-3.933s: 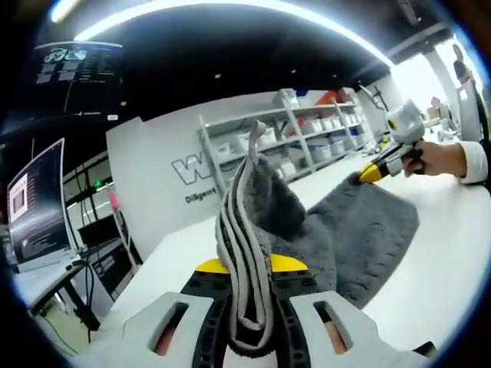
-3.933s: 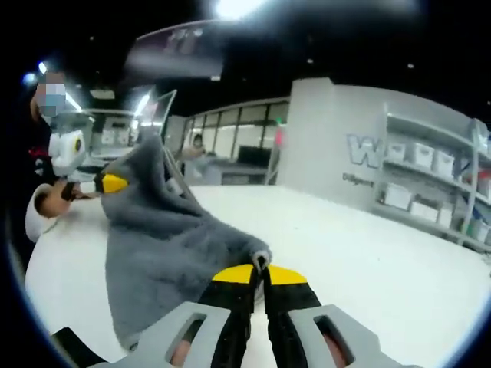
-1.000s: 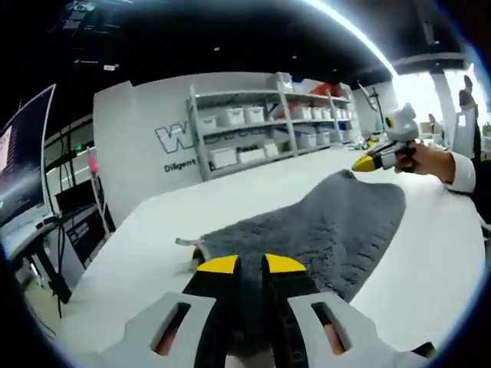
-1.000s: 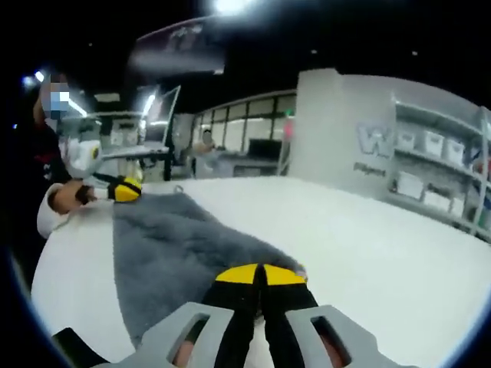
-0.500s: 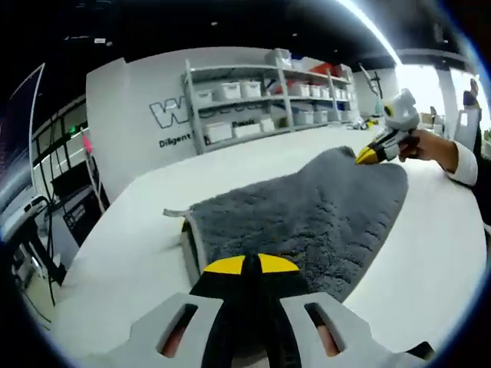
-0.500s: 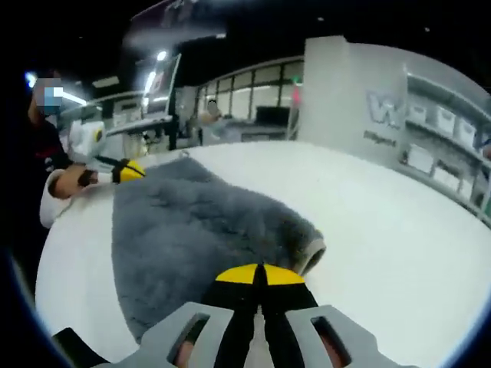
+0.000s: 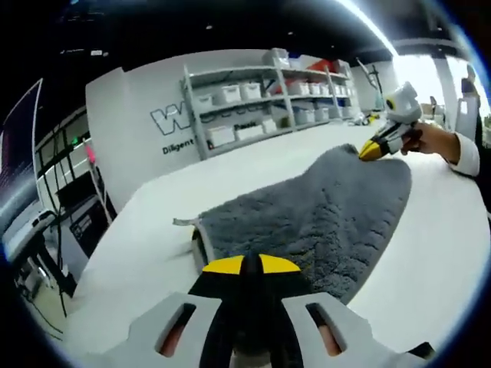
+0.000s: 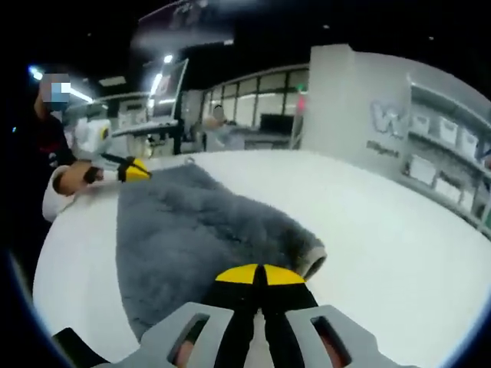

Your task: Open the folded towel by lifting each exposed corner and separating the folded layers until the towel lies flat within the target outline without major curled edges

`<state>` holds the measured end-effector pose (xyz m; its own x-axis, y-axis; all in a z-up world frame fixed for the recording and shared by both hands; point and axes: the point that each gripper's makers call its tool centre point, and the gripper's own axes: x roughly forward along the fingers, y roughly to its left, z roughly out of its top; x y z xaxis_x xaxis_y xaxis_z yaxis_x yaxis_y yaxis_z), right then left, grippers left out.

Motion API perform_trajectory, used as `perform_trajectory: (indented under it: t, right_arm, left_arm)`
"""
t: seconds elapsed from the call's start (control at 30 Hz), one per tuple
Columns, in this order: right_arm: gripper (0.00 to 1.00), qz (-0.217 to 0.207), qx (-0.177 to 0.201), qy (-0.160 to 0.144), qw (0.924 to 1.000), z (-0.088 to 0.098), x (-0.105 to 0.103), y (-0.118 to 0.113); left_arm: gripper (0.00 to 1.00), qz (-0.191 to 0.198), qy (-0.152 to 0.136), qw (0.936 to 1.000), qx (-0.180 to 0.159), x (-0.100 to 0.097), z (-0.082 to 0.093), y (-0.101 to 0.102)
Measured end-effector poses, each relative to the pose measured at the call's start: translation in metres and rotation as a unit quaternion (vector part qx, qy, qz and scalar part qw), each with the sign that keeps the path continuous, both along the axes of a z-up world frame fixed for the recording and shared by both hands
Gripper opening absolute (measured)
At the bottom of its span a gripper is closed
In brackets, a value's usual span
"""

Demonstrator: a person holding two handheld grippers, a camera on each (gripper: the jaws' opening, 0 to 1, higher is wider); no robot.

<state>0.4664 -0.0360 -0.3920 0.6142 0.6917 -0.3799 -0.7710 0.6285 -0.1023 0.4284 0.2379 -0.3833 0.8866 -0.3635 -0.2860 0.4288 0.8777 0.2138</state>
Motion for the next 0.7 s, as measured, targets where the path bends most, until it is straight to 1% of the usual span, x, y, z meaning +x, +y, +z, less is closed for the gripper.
perform_trajectory:
  t: [0.03,0.1,0.13,0.17,0.2,0.23,0.27,0.3,0.33,0.37,0.43,0.5,0.53,0.57,0.6,0.63,0.67,0.7]
  right_arm:
    - [0.00,0.001,0.004,-0.007,1.0000,0.003,0.001,0.000]
    - [0.00,0.000,0.013,-0.022,0.9997,0.010,0.001,-0.002]
    - [0.00,0.006,0.026,-0.022,0.9994,0.014,0.000,-0.002]
    - [0.02,0.013,0.043,-0.018,0.9988,0.018,0.003,-0.004]
    - [0.06,0.017,0.047,-0.014,0.9986,0.020,0.005,-0.007]
    - [0.10,0.017,0.046,-0.010,0.9987,0.020,0.010,-0.013]
    - [0.12,0.013,0.045,-0.013,0.9988,0.021,0.012,-0.017]
    - [0.11,0.009,0.044,-0.027,0.9986,0.024,0.015,-0.020]
    - [0.11,0.010,0.044,-0.043,0.9980,0.027,0.019,-0.025]
    - [0.12,0.012,0.043,-0.044,0.9980,0.026,0.018,-0.027]
    - [0.17,0.009,0.048,-0.044,0.9979,0.027,0.024,-0.034]
    - [0.21,0.015,0.064,-0.043,0.9969,0.028,0.026,-0.035]
    - [0.22,0.017,0.067,-0.040,0.9968,0.028,0.027,-0.035]
    - [0.24,0.017,0.069,-0.039,0.9967,0.028,0.027,-0.034]
    - [0.27,0.019,0.071,-0.046,0.9962,0.029,0.028,-0.033]
    - [0.31,0.022,0.071,-0.052,0.9959,0.030,0.027,-0.032]
    - [0.34,0.027,0.070,-0.057,0.9956,0.031,0.027,-0.030]
    - [0.41,0.030,0.070,-0.062,0.9952,0.031,0.027,-0.029]
  left_arm:
    - [0.11,-0.003,0.000,0.9998,-0.018,0.000,0.002,-0.002]
    - [0.18,-0.018,-0.013,0.9974,-0.068,0.002,0.016,-0.005]
    - [0.21,-0.026,-0.014,0.9957,-0.088,0.003,0.022,-0.007]
    - [0.23,-0.035,-0.011,0.9946,-0.097,0.004,0.026,-0.008]
    - [0.27,-0.042,-0.017,0.9946,-0.094,0.006,0.031,-0.008]
    - [0.29,-0.048,-0.035,0.9948,-0.083,0.010,0.039,-0.008]
    - [0.30,-0.052,-0.046,0.9952,-0.070,0.013,0.043,-0.007]
    - [0.30,-0.060,-0.065,0.9952,-0.043,0.017,0.051,-0.007]
    - [0.31,-0.065,-0.067,0.9951,-0.035,0.019,0.054,-0.007]
    - [0.33,-0.065,-0.063,0.9951,-0.040,0.021,0.057,-0.007]
    - [0.40,-0.079,-0.066,0.9937,-0.045,0.026,0.065,-0.010]
    - [0.44,-0.089,-0.068,0.9923,-0.053,0.031,0.070,-0.010]
    - [0.46,-0.094,-0.064,0.9918,-0.058,0.034,0.070,-0.010]
    - [0.48,-0.101,-0.053,0.9914,-0.065,0.037,0.069,-0.011]
    - [0.54,-0.105,-0.044,0.9909,-0.072,0.040,0.067,-0.012]
    - [0.59,-0.106,-0.028,0.9910,-0.076,0.042,0.062,-0.011]
    - [0.65,-0.100,-0.008,0.9921,-0.075,0.045,0.055,-0.010]
    - [0.72,-0.097,0.006,0.9932,-0.063,0.047,0.048,-0.008]
